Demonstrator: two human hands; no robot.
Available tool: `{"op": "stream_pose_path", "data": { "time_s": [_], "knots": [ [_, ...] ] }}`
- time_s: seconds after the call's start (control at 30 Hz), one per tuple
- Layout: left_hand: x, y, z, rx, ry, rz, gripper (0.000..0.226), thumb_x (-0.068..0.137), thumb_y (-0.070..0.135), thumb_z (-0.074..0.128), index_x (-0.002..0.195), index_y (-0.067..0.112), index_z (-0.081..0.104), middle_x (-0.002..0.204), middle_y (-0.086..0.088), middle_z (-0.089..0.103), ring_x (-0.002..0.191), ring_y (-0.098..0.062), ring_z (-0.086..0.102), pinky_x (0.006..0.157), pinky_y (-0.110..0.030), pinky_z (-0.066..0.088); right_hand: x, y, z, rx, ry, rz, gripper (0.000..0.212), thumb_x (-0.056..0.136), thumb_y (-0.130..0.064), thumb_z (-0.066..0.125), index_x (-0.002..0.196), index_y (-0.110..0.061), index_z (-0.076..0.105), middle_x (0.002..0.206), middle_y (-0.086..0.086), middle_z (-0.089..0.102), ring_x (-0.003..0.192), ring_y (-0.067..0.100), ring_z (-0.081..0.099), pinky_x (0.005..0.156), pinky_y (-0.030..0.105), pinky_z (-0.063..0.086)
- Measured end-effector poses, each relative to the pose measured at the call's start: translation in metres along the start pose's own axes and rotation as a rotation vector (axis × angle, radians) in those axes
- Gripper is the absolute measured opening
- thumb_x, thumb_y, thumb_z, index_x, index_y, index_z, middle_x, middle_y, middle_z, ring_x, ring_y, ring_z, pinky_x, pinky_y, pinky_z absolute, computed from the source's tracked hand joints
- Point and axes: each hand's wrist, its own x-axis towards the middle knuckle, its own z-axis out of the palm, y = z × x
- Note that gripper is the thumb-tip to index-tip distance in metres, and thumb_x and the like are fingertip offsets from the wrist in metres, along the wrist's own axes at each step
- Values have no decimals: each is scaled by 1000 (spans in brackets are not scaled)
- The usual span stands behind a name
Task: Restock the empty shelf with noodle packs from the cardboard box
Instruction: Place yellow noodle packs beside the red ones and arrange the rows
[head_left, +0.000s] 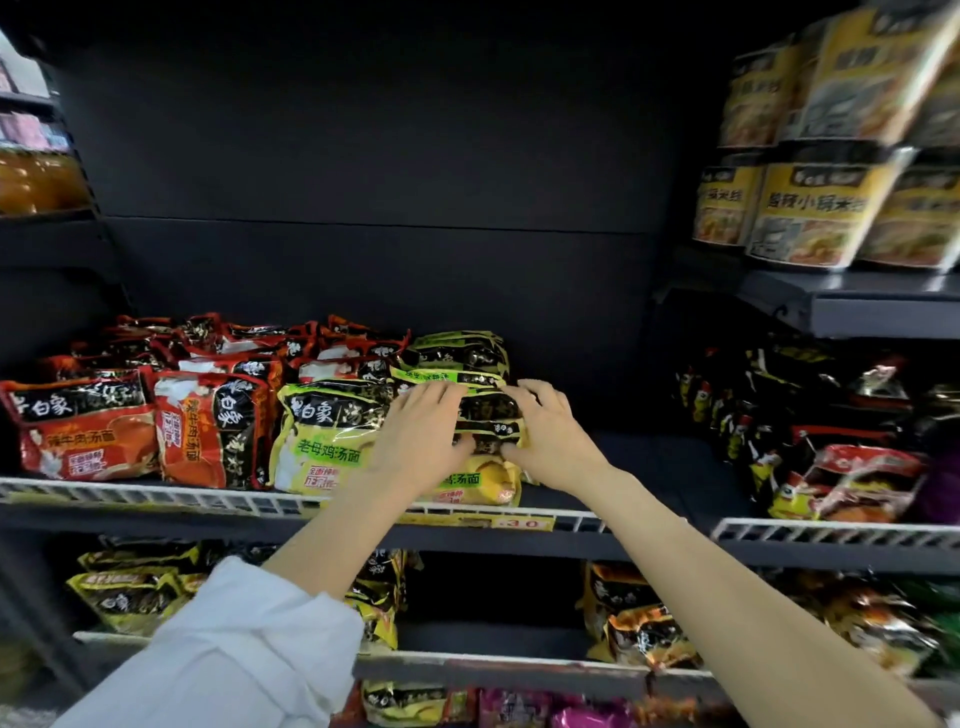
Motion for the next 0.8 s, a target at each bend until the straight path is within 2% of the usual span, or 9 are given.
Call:
{"op": "stream_pose_path", "data": {
  "time_s": [0.17, 0.23, 0.3, 0.4, 0.47, 0.57, 0.7, 0.8],
  "knots": [
    [-34, 46, -3, -194, 185, 66, 27, 93, 29, 49, 117, 20, 58, 117, 3, 62, 112, -18, 54, 96, -35, 38, -58, 3, -12, 58, 108, 71, 52, 90, -19, 57, 139, -19, 41, 136, 4, 41, 126, 22, 37, 100, 43, 41],
    [-48, 70, 3, -307, 175, 108, 21, 90, 26, 54, 109, 19, 62, 104, 1, 67, 99, -21, 61, 86, -35, 45, -88, 10, -16, 73, 175, 136, 43, 92, -17, 54, 134, -18, 46, 127, 7, 47, 119, 22, 46, 93, 39, 46],
    [-61, 97, 13, -419, 93, 109, 19, 89, 24, 56, 105, 18, 63, 95, -1, 69, 90, -23, 64, 77, -36, 51, -122, 22, -19, 55, 227, 210, 37, 92, -15, 52, 130, -17, 50, 120, 6, 51, 110, 20, 53, 88, 36, 49],
    [-79, 140, 32, -505, -24, 91, 14, 90, 25, 56, 98, 17, 65, 88, -3, 69, 83, -24, 64, 67, -33, 49, -175, 45, -24, 19, 246, 315, 31, 93, -14, 51, 123, -14, 55, 110, 7, 54, 95, 23, 59, 80, 37, 52],
    [-90, 171, 43, -556, -97, 93, 14, 91, 24, 56, 96, 17, 66, 86, -2, 69, 82, -23, 64, 67, -32, 48, -209, 66, -29, 1, 225, 391, 30, 93, -14, 52, 122, -13, 56, 113, 8, 55, 98, 24, 59, 82, 39, 52],
    [-104, 222, 59, -597, -219, 115, 15, 93, 24, 53, 97, 17, 66, 88, -2, 69, 78, -21, 65, 70, -36, 55, -256, 101, -40, -26, 192, 527, 33, 93, -18, 54, 126, -15, 54, 120, 8, 55, 102, 24, 59, 84, 39, 52],
    [-114, 298, 83, -595, -333, 152, 16, 94, 24, 52, 98, 16, 65, 88, -4, 68, 70, -22, 62, 61, -32, 50, -315, 155, -55, -29, 160, 659, 33, 92, -17, 55, 124, -13, 55, 118, 11, 57, 103, 29, 59, 83, 40, 52],
    [-121, 363, 111, -592, -439, 152, 15, 93, 24, 53, 93, 16, 65, 93, -4, 69, 78, -23, 63, 71, -35, 54, -363, 204, -67, -28, 109, 744, 26, 92, -17, 53, 117, -12, 57, 115, 12, 59, 103, 31, 59, 81, 40, 52]
  ]
}}
